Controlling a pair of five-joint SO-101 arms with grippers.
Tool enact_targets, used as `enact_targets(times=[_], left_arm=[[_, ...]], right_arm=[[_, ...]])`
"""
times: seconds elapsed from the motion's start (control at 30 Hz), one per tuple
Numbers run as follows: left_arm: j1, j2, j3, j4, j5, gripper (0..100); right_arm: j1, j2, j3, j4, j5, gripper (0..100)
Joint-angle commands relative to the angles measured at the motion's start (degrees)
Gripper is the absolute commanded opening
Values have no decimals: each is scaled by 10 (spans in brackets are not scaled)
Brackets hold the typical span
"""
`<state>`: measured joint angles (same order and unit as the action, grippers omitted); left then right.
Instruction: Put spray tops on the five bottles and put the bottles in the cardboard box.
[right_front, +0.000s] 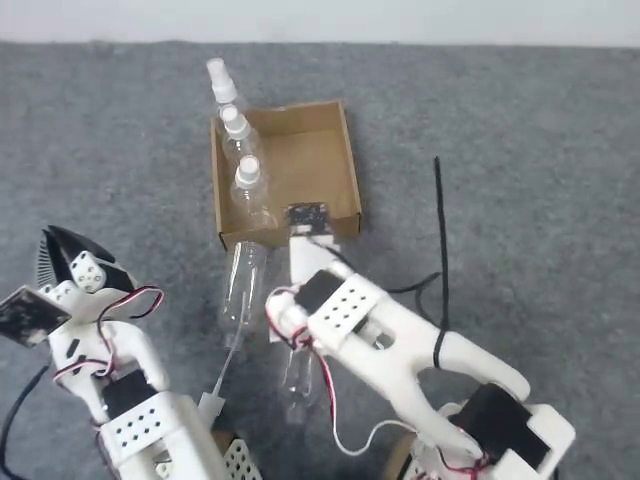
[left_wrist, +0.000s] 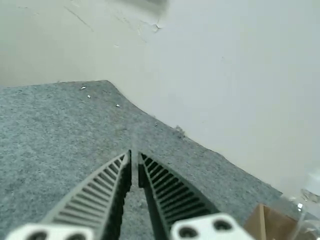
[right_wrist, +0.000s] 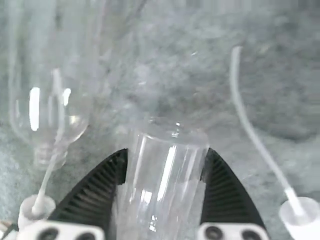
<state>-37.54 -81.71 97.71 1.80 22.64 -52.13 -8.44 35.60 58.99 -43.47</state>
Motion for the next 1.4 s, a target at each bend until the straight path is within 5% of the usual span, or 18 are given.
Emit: enact_targets(times=[0.0, 1.0, 1.37], left_arm=[[-1, -5, -7, -3, -4, 13], [-1, -4, -7, -3, -4, 13], [-1, -4, -7, -2, -4, 13]], right_arm=[[55, -40, -56, 11, 4, 62], [420, -32, -109, 46, -84, 65], [462, -33, -89, 61, -175, 67]])
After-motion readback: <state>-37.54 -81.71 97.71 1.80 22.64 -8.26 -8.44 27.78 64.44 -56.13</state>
